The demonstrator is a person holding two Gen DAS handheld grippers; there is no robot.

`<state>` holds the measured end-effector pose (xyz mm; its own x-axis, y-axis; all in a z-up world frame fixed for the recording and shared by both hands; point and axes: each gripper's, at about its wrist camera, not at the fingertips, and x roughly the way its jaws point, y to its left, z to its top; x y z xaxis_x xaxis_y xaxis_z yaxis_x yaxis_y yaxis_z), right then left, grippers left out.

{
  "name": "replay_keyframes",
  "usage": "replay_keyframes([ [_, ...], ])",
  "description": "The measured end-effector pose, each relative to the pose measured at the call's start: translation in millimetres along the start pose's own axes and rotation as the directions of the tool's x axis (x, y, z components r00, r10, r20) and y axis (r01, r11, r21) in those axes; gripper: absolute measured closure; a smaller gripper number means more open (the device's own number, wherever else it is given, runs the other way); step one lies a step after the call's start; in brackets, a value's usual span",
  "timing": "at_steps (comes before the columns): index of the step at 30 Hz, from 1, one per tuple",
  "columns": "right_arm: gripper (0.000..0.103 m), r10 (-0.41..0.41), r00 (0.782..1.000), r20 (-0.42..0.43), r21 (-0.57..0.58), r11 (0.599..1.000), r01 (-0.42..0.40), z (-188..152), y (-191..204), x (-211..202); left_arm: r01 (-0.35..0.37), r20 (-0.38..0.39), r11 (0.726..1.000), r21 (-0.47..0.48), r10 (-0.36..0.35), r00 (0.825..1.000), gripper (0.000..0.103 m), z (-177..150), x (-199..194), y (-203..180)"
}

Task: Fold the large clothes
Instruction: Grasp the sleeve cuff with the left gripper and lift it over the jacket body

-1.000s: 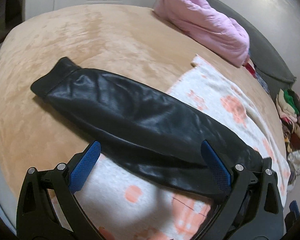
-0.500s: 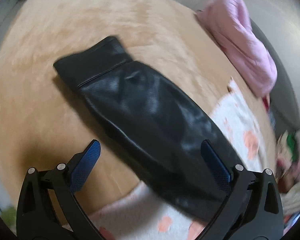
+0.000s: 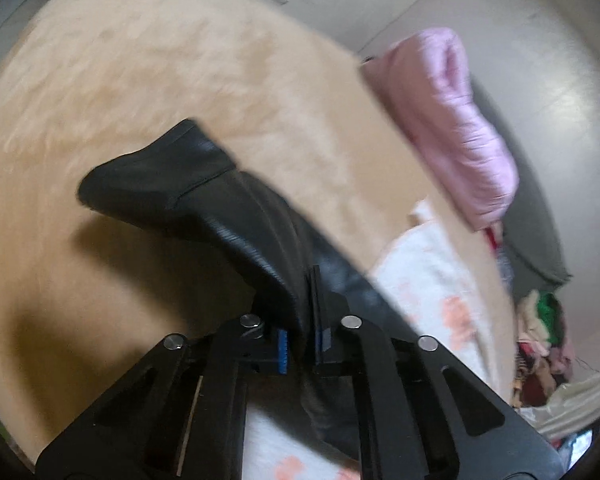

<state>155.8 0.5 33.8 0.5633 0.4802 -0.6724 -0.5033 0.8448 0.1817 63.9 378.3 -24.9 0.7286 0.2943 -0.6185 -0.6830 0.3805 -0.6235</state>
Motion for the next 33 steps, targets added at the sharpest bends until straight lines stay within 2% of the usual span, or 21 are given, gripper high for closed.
replay_keyframes([
  [4,0.004,-0.023,1.000,0.012,0.053,0.998,0.022,-9.8,-21.4,-15.8,0.114,0.052,0.990,0.087,-0.119,0.992,0.103,-2.0,-32.6,-27.2],
  [8,0.004,-0.049,0.998,0.025,0.119,0.992,0.045,-18.8,-47.4,-34.4,0.195,0.082,0.958,0.210,-0.216,0.973,0.103,-13.7,-66.5,-63.9],
  [11,0.004,-0.067,0.997,0.037,0.162,0.985,0.060,-23.2,-64.9,-47.2,0.239,0.087,0.920,0.310,-0.278,0.957,0.103,-30.9,-91.3,-95.8],
  [17,0.004,-0.099,0.993,0.060,0.218,0.972,0.083,-29.9,-92.5,-69.7,0.356,0.017,0.804,0.476,-0.414,0.910,0.103,-77.9,-131.7,-160.1],
  [20,0.004,-0.118,0.990,0.080,0.254,0.963,0.095,-33.8,-109.3,-84.3,0.413,-0.047,0.727,0.548,-0.466,0.884,0.103,-108.6,-145.2,-191.1],
  [23,0.004,-0.145,0.984,0.101,0.291,0.950,0.110,-38.5,-127.4,-99.8,0.454,-0.125,0.628,0.632,-0.495,0.860,0.103,-149.9,-154.2,-224.8],
  [26,0.004,-0.184,0.975,0.122,0.348,0.928,0.132,-44.9,-150.8,-118.8,0.476,-0.194,0.533,0.700,-0.499,0.844,0.103,-190.0,-154.2,-247.1],
  [28,0.004,-0.216,0.967,0.135,0.394,0.907,0.147,-50.1,-170.3,-131.6,0.501,-0.277,0.441,0.745,-0.478,0.833,0.103,-228.2,-148.1,-263.4],
  [29,0.004,-0.230,0.963,0.139,0.415,0.897,0.155,-52.9,-179.0,-136.8,0.509,-0.303,0.408,0.758,-0.471,0.829,0.103,-239.5,-142.1,-269.4],
  [30,0.004,-0.247,0.959,0.142,0.437,0.884,0.163,-55.5,-188.2,-142.5,0.521,-0.349,0.349,0.779,-0.449,0.823,0.103,-264.1,-136.4,-275.6],
  [32,0.004,-0.273,0.951,0.145,0.473,0.863,0.176,-60.2,-206.1,-151.9,0.536,-0.408,0.286,0.794,-0.403,0.819,0.103,-292.4,-124.3,-277.8],
  [33,0.004,-0.289,0.946,0.145,0.487,0.853,0.186,-63.1,-213.1,-156.0,0.541,-0.442,0.242,0.805,-0.364,0.820,0.103,-313.5,-115.5,-280.5],
])
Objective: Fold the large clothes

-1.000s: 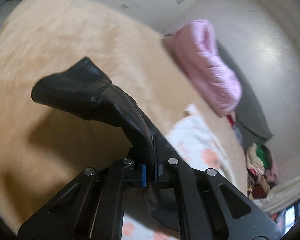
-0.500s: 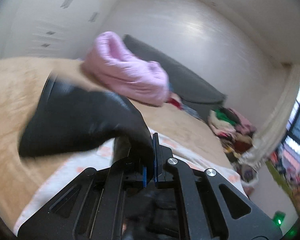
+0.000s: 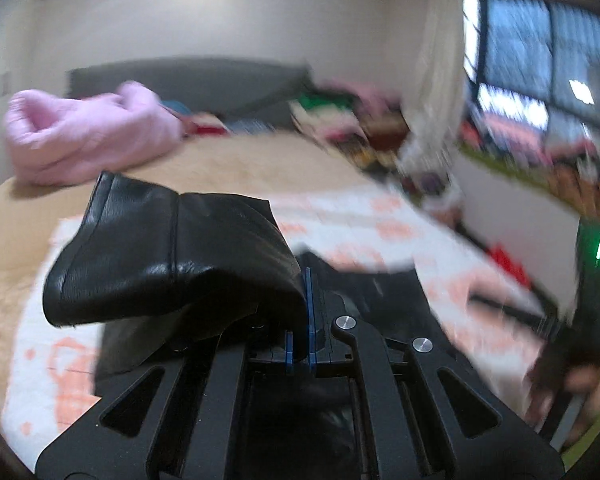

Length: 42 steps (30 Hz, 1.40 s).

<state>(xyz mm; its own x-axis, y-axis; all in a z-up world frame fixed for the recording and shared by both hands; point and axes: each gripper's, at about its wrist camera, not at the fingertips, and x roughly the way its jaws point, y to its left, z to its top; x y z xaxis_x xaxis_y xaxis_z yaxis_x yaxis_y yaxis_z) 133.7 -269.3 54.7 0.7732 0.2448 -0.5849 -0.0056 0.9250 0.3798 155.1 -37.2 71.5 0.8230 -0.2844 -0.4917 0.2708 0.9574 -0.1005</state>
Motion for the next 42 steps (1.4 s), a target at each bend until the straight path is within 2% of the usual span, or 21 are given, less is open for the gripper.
replay_keyframes([
  [5,0.004,-0.046,0.999,0.015,0.076,0.996,0.045,3.8,-37.7,-5.5,0.047,-0.175,0.983,0.177,-0.016,0.984,0.103,-42.5,61.0,-39.7],
  [8,0.004,-0.064,0.998,0.004,0.099,0.993,0.063,3.2,-51.2,-3.9,0.069,-0.281,0.967,0.246,0.003,0.960,0.097,-76.6,90.5,-50.4],
  [12,0.004,-0.056,0.998,-0.018,0.109,0.992,0.058,1.7,-54.9,2.1,0.113,-0.369,0.945,0.307,0.008,0.929,0.064,-116.1,102.7,-63.1],
  [14,0.004,-0.055,0.998,-0.023,0.103,0.993,0.057,1.8,-54.0,5.2,0.107,-0.345,0.920,0.377,0.033,0.938,0.052,-125.8,89.5,-70.4],
  [15,0.004,-0.051,0.998,-0.026,0.102,0.993,0.054,1.7,-53.3,6.4,0.115,-0.347,0.917,0.383,0.027,0.938,0.037,-126.6,83.6,-70.8],
  [17,0.004,-0.045,0.998,-0.033,0.101,0.994,0.048,1.9,-51.3,9.3,0.187,-0.353,0.917,0.352,-0.054,0.934,0.021,-125.7,65.9,-67.8],
  [20,0.004,-0.033,0.998,-0.050,0.097,0.995,0.038,0.5,-49.5,13.9,0.248,-0.343,0.922,0.296,-0.140,0.929,0.020,-121.3,42.2,-57.2],
  [22,0.004,-0.014,0.998,-0.068,0.093,0.995,0.020,-0.7,-48.0,17.8,0.250,-0.312,0.936,0.247,-0.167,0.935,0.016,-112.7,26.1,-42.1],
  [26,0.004,0.026,0.989,-0.144,0.062,0.998,-0.017,-7.1,-37.5,38.3,0.147,-0.197,0.974,0.172,-0.112,0.974,0.010,-78.6,9.5,-0.7],
  [27,0.006,0.046,0.985,-0.168,0.050,0.998,-0.038,-10.3,-31.8,46.2,0.089,-0.175,0.986,0.141,-0.063,0.983,0.010,-67.0,9.5,17.8],
  [28,0.016,0.054,0.981,-0.189,0.037,0.998,-0.048,-13.0,-26.6,53.1,0.020,-0.165,0.993,0.117,0.000,0.986,0.010,-55.3,11.0,33.7],
  [30,0.022,0.062,0.973,-0.220,0.025,0.998,-0.058,-17.8,-18.7,65.5,-0.106,-0.176,0.993,0.060,0.115,0.978,0.010,-41.5,19.2,71.5],
  [32,0.023,0.049,0.965,-0.259,0.030,0.999,-0.043,-23.8,-14.7,81.3,-0.160,-0.176,0.987,0.000,0.157,0.972,0.010,-33.1,24.6,104.7],
  [33,0.030,0.051,0.959,-0.278,0.040,0.998,-0.042,-27.0,-13.7,89.0,-0.185,-0.180,0.982,-0.027,0.177,0.968,0.010,-30.4,28.3,120.7],
  [35,0.060,0.064,0.952,-0.301,0.047,0.998,-0.053,-31.5,-10.5,98.3,-0.226,-0.178,0.973,-0.053,0.213,0.961,0.010,-27.4,34.1,139.9],
  [37,0.075,0.072,0.955,-0.288,0.022,0.997,-0.069,-31.0,-3.3,98.9,-0.232,-0.182,0.969,-0.087,0.214,0.960,0.013,-27.2,33.4,151.3],
  [38,0.077,0.081,0.963,-0.258,-0.015,0.996,-0.088,-27.4,3.7,94.1,-0.227,-0.184,0.967,-0.111,0.205,0.961,0.018,-28.1,35.7,155.7],
  [39,0.084,0.090,0.970,-0.228,-0.056,0.993,-0.105,-22.4,11.6,88.6,-0.220,-0.188,0.965,-0.143,0.192,0.963,0.033,-28.3,38.9,160.9],
  [40,0.085,0.095,0.973,-0.209,-0.080,0.990,-0.114,-18.7,16.4,85.3,-0.214,-0.201,0.963,-0.166,0.179,0.963,0.056,-28.9,44.3,163.2],
  [41,0.085,0.095,0.980,-0.178,-0.123,0.985,-0.118,-12.7,23.4,79.0,-0.206,-0.220,0.960,-0.189,0.163,0.962,0.063,-30.0,50.7,165.6],
  [42,0.085,0.075,0.988,-0.137,-0.189,0.977,-0.100,-4.6,32.4,71.7,-0.196,-0.228,0.960,-0.198,0.149,0.962,0.075,-30.2,54.8,163.7],
])
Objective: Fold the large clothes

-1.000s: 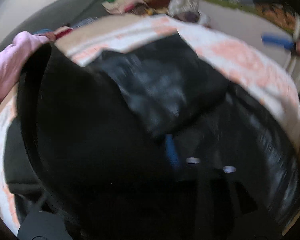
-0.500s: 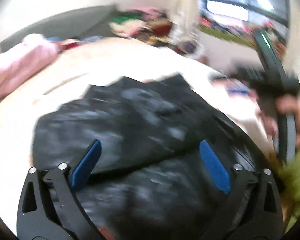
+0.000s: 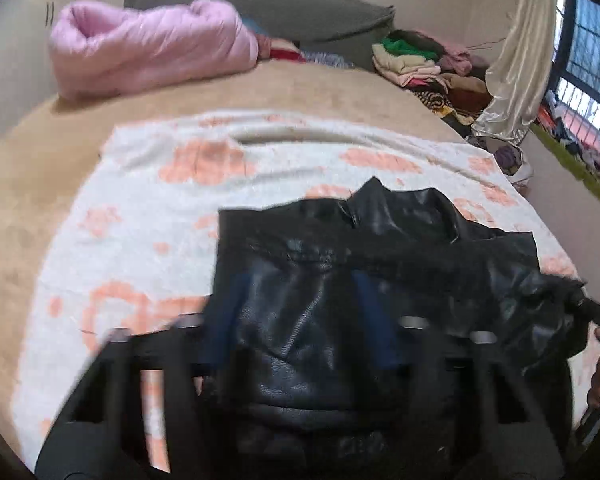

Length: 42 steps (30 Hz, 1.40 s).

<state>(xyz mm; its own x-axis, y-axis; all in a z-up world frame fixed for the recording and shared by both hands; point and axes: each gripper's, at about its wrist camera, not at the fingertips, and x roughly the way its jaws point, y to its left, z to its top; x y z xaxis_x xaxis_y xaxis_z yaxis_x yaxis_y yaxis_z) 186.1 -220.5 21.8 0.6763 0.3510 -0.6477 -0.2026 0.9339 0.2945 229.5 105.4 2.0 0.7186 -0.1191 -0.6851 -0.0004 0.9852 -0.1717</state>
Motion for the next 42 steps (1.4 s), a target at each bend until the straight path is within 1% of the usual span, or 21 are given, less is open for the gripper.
replay_keyframes([
  [1,0.086,-0.016,1.000,0.019,-0.036,0.999,0.017,5.0,4.5,-3.5,0.010,-0.005,1.000,-0.002,-0.010,1.000,0.085,-1.3,1.6,0.4],
  [2,0.086,-0.029,0.999,0.037,-0.072,0.997,0.032,10.0,8.3,-6.4,0.020,-0.011,1.000,0.004,-0.020,1.000,0.087,-2.0,5.1,-2.5],
  [4,0.086,-0.059,0.996,0.068,-0.135,0.988,0.068,18.8,13.7,-10.9,0.037,-0.035,0.999,0.017,-0.037,0.999,0.088,-5.3,15.3,-9.6],
  [6,0.086,-0.092,0.993,0.067,-0.165,0.981,0.102,22.4,13.1,-6.1,0.038,-0.077,0.999,0.023,-0.036,0.996,0.088,-12.1,28.4,-14.1],
  [10,0.086,-0.144,0.989,0.027,-0.179,0.973,0.146,17.6,3.5,14.4,0.021,-0.161,0.999,0.044,-0.013,0.987,0.088,-28.5,56.2,-19.5],
  [13,0.085,-0.182,0.983,-0.016,-0.179,0.968,0.176,6.7,-3.2,31.3,0.009,-0.177,0.998,0.059,0.002,0.984,0.088,-33.6,64.6,-21.0],
  [14,0.083,-0.204,0.979,-0.030,-0.179,0.964,0.195,2.3,-5.7,37.5,0.008,-0.179,0.998,0.057,0.002,0.984,0.088,-34.5,65.3,-20.8],
  [17,0.063,-0.255,0.963,-0.091,-0.159,0.958,0.238,-5.5,-14.1,47.7,0.017,-0.182,0.999,0.049,-0.008,0.983,0.088,-35.6,67.0,-17.7],
  [18,0.058,-0.254,0.962,-0.098,-0.133,0.962,0.240,-4.9,-17.2,44.2,0.019,-0.182,0.999,0.046,-0.010,0.983,0.088,-36.8,66.6,-16.7],
  [19,0.058,-0.244,0.966,-0.087,-0.108,0.966,0.234,-3.6,-18.7,38.2,0.018,-0.182,0.999,0.047,-0.009,0.983,0.088,-36.4,66.6,-16.6],
  [22,0.058,-0.199,0.980,0.030,-0.025,0.980,0.199,8.4,-18.0,6.9,0.007,-0.179,0.998,0.058,0.004,0.984,0.088,-36.8,66.0,-17.9],
  [24,0.058,-0.173,0.982,0.083,-0.053,0.983,0.177,18.1,-5.6,-1.3,0.001,-0.177,0.998,0.060,0.009,0.984,0.088,-36.5,65.1,-18.8],
  [26,0.058,-0.153,0.985,0.080,-0.128,0.978,0.163,24.8,12.0,6.5,0.000,-0.176,0.998,0.062,0.011,0.984,0.088,-36.9,63.7,-19.1],
  [28,0.058,-0.157,0.986,0.061,-0.201,0.965,0.166,26.4,27.7,21.0,0.003,-0.176,0.998,0.057,0.007,0.984,0.088,-36.7,63.0,-18.8],
  [30,0.058,-0.179,0.984,0.007,-0.256,0.951,0.175,25.0,36.9,45.4,0.005,-0.178,0.998,0.055,0.005,0.984,0.088,-36.4,62.6,-18.5],
  [31,0.058,-0.210,0.977,-0.029,-0.268,0.944,0.195,22.7,37.9,58.5,0.005,-0.179,0.998,0.055,0.005,0.984,0.088,-36.1,63.3,-18.2],
  [34,0.058,-0.291,0.947,-0.136,-0.261,0.933,0.249,13.9,25.4,91.9,0.004,-0.180,0.998,0.056,0.006,0.984,0.088,-36.0,63.0,-17.9],
  [35,0.059,-0.295,0.939,-0.175,-0.246,0.937,0.248,7.9,16.9,103.4,0.005,-0.180,0.998,0.058,0.006,0.984,0.088,-35.6,63.1,-17.6],
  [37,0.059,-0.273,0.934,-0.229,-0.210,0.951,0.226,-0.4,4.4,118.8,0.005,-0.181,0.998,0.060,0.006,0.983,0.088,-35.8,63.2,-17.3],
  [39,0.059,-0.261,0.937,-0.232,-0.195,0.956,0.218,-8.6,-2.5,130.6,0.002,-0.179,0.998,0.068,0.010,0.984,0.088,-36.4,62.7,-18.3],
  [42,0.059,-0.281,0.936,-0.211,-0.219,0.947,0.235,-13.0,1.5,134.1,-0.007,-0.173,0.997,0.082,0.021,0.985,0.088,-37.2,62.4,-19.9],
])
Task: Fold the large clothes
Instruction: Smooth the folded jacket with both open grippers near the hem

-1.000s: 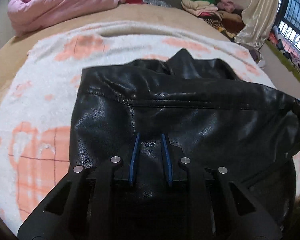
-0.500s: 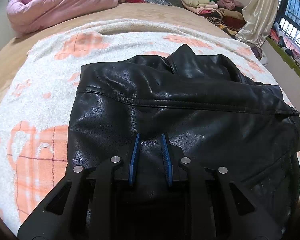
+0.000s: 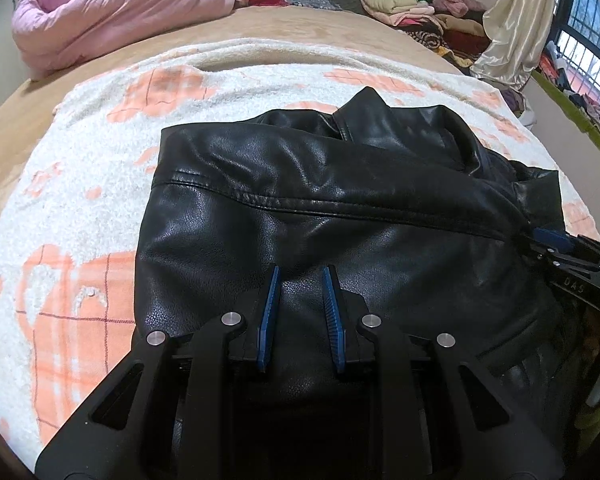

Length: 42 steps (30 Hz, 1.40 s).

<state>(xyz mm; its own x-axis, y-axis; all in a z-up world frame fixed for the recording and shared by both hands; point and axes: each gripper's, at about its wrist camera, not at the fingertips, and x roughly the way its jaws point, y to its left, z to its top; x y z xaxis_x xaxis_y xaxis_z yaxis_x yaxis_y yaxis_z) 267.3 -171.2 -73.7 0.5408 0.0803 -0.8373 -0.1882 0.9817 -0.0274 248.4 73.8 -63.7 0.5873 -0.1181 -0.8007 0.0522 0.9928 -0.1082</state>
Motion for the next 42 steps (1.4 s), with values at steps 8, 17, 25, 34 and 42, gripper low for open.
replay_keyframes([
  [8,0.050,0.109,0.987,0.121,0.071,0.990,-0.118,-6.6,-15.6,-61.0,0.043,0.041,0.999,-0.007,-0.043,0.998,0.072,4.0,-25.0,2.4],
  [17,0.034,0.141,0.979,0.148,0.102,0.982,-0.157,-30.6,-28.3,-88.5,0.040,0.124,0.997,0.065,-0.048,0.991,0.048,-6.8,-66.5,-7.9],
  [25,0.034,0.180,0.965,0.189,0.077,0.977,-0.198,-34.4,-20.7,-110.7,0.065,0.067,0.992,0.107,-0.073,0.995,0.043,-13.2,-60.9,-27.5],
  [34,0.043,0.218,0.944,0.247,0.011,0.974,-0.227,-30.8,-0.8,-135.9,0.102,-0.040,0.988,0.115,-0.098,0.994,0.072,-27.5,-33.9,-42.3],
  [42,0.043,0.187,0.960,0.207,-0.050,0.982,-0.180,-28.3,18.9,-121.9,0.082,-0.054,0.990,0.117,-0.076,0.996,0.071,-32.8,-26.0,-45.3],
])
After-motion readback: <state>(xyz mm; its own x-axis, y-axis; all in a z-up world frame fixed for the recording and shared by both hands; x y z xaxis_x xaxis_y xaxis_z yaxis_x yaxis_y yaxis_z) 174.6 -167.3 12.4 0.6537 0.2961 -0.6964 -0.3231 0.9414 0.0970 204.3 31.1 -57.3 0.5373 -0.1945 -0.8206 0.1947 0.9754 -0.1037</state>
